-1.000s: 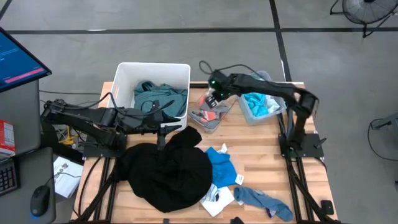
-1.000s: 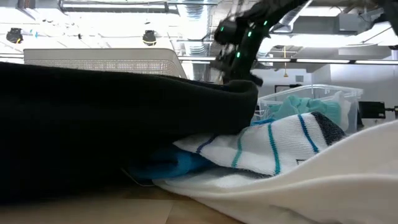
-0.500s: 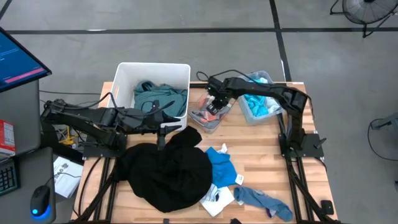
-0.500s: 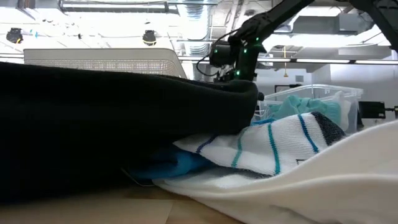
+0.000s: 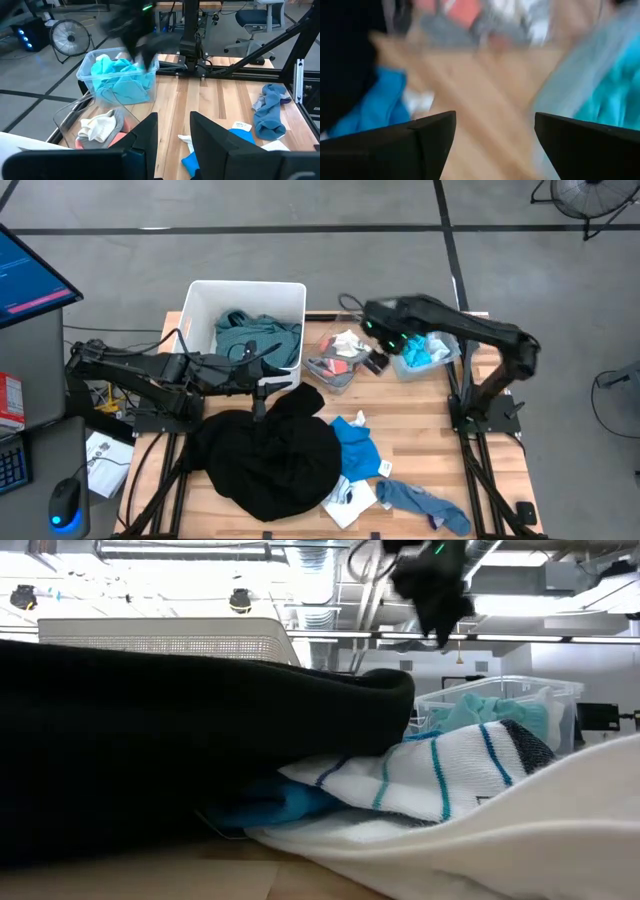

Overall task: Pick & Place Cloths
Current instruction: Put the dark blue sock into the middle transparent bin

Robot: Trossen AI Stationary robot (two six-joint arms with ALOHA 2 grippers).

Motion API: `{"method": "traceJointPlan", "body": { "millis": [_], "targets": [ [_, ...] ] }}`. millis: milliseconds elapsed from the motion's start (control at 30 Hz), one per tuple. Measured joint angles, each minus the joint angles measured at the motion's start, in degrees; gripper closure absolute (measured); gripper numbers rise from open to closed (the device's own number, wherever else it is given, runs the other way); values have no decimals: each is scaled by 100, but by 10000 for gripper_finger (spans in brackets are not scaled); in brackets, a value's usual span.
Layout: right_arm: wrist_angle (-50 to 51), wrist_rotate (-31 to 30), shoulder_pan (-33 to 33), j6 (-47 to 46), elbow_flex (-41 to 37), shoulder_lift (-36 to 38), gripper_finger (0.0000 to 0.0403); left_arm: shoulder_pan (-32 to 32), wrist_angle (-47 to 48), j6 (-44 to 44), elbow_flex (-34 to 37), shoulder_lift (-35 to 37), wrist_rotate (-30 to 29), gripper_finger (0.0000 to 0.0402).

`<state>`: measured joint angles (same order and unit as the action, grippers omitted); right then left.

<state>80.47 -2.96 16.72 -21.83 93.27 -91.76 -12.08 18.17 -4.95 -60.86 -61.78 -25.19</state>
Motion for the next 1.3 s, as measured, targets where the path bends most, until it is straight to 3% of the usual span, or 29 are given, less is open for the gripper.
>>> {"method": "traceJointPlan", "body": {
  "millis": [167,333,500,633,833,1133,1233,1300],
  "targets": [
    [121,-2,-1438,-1480,-649,841,139,0,-6,0,0,0,-1,303],
    [-513,1,-3399,-3552,-1675,1282,139,0,-13,-2,0,0,-1,303],
    [-1778,17,-5197,-5327,-2659,1229,139,0,-21,-2,0,1,0,303],
    [-2784,17,-6134,-6086,-3117,893,139,0,-31,-2,0,0,0,303],
    [-3157,17,-6737,-6360,-3258,90,139,0,-61,-2,0,0,0,303],
    [-3958,501,-6837,-6164,-3254,-1057,143,0,-61,-4,0,0,0,303],
    [-4037,790,-6749,-5972,-3250,-1285,177,0,-61,-4,0,0,0,303],
    [-4021,984,-6679,-5852,-3241,-1329,233,0,-61,-4,0,0,0,303]
  ]
}}
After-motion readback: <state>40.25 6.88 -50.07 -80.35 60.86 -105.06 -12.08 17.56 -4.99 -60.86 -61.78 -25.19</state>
